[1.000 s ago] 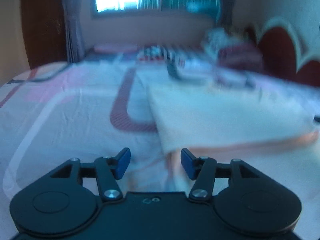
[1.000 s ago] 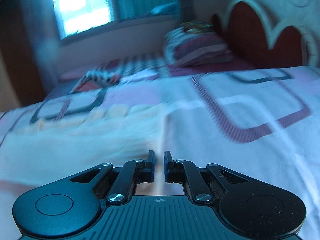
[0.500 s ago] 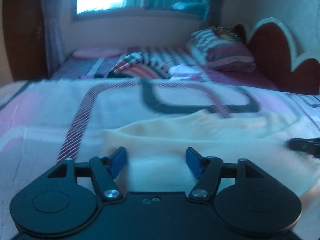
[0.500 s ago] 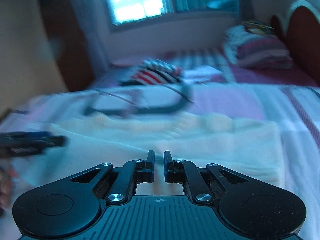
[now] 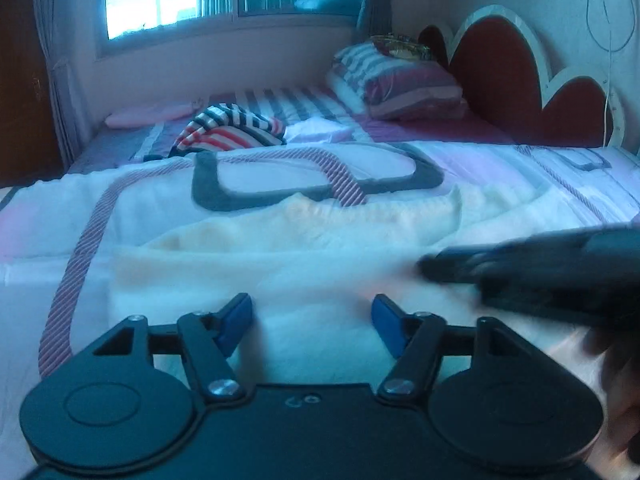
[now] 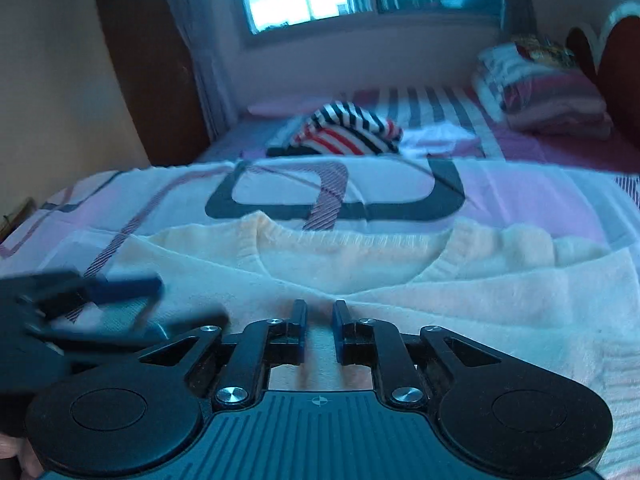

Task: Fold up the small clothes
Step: 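Release the hem with the right gripper and smooth the folded sweater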

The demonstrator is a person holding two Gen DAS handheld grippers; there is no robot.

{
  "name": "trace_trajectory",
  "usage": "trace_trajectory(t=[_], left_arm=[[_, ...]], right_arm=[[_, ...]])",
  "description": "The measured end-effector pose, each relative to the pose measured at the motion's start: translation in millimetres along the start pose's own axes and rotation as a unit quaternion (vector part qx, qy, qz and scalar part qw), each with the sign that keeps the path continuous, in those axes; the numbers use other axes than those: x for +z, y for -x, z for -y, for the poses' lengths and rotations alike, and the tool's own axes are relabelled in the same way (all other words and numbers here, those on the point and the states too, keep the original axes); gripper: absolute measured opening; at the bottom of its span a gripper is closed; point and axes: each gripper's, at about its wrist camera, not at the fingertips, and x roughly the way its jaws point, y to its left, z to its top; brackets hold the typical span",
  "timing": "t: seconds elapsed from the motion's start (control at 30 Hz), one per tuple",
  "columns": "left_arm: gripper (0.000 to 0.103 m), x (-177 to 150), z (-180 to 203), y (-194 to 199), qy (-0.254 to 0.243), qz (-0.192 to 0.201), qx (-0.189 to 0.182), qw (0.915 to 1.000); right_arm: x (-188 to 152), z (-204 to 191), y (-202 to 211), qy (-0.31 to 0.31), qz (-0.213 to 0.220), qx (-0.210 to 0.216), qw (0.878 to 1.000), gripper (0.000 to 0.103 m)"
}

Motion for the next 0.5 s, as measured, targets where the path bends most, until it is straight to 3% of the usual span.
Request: trace_trajectory(t=[0.07, 0.13, 0.17, 0.37, 0.5], left_arm=[[0.065, -7.2, -11.1, 17.5, 0.005, 0.007, 0.012, 0.9999], [0.066, -14.9, -17.5, 38.7, 0.014, 0.020, 0.025, 0.9994], [0.067, -17.5, -16.2, 47.6, 0.018, 0.030, 0.014, 0.9993], [0.068, -24.9, 11.8, 45.5, 0.028, 0.008, -0.004, 0.9996], [0.069, -34.2, 1.6, 47.2, 0.029, 0.005, 0.017, 0.9994]], right_arm=[[-0.5, 11.1, 13.2, -0.005, 0.002, -0.031, 1.000, 0.014], [-5.2, 19.0, 36.6, 0.006, 0.018, -0.086, 0.996, 0.038], [-9.4, 23.4, 48.2, 0.004, 0.028, -0.086, 0.996, 0.042], [-38.9, -5.2, 71.9, 0.016, 0.030, -0.034, 0.999, 0.042], [-49.7, -7.4, 73.0, 0.048, 0.023, -0.056, 0.997, 0.042]])
